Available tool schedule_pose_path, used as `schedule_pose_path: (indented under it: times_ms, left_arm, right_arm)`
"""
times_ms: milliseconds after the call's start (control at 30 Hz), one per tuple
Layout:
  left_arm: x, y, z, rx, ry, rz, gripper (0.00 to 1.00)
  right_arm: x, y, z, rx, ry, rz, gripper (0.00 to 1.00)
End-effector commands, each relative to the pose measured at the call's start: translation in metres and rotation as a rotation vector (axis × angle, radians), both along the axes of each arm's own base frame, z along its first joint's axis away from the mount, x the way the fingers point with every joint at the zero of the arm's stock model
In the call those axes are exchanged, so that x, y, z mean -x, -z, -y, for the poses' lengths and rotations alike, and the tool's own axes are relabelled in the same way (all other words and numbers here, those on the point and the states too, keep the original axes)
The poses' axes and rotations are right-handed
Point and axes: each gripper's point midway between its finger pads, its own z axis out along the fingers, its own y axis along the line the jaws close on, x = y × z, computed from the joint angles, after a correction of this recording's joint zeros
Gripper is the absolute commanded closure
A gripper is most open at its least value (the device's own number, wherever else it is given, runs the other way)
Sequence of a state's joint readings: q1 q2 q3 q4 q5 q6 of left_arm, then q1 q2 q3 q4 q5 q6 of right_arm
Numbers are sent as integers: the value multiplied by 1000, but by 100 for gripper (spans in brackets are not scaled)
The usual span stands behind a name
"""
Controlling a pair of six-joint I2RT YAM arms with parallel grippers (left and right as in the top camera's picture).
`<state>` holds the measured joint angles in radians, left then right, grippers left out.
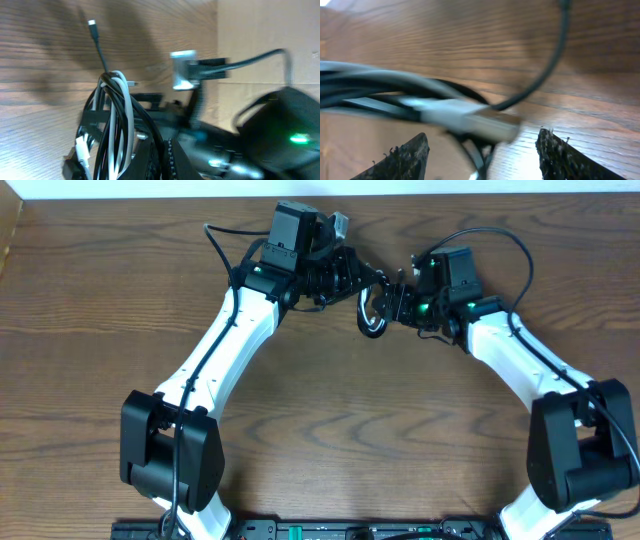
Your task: Untangle cables
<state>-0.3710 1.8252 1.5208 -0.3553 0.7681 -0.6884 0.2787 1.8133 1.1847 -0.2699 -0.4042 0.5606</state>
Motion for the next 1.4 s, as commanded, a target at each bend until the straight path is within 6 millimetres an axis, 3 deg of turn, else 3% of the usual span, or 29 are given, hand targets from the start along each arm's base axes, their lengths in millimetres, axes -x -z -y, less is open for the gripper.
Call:
schedule_pose_path:
  times_ms: [0,267,400,633,867,1033,1367]
  left_arm:
    - [4,-19,10,100,34,-30,93]
    - [2,-30,14,126,58,26,93]
    - [2,-46,14,128,87,130,93]
    - [4,-84,2,89,90,335,93]
    - [5,-109,-28,-38,9,479,92]
    - [10,-96,-41,-135,-16,454,93]
    - [35,-30,-54,-326,30,241,93]
  right_arm:
    - [-10,15,9,59,87,-26,35]
    - [-8,49,34,188,186,-96,39]
    - [1,63,43,226,216,-155,41]
    - [0,64,47,224,230,-165,45]
    - [0,64,47,225,231,-165,46]
    - [0,64,47,225,231,-165,46]
    - [0,64,47,224,230,-164,48]
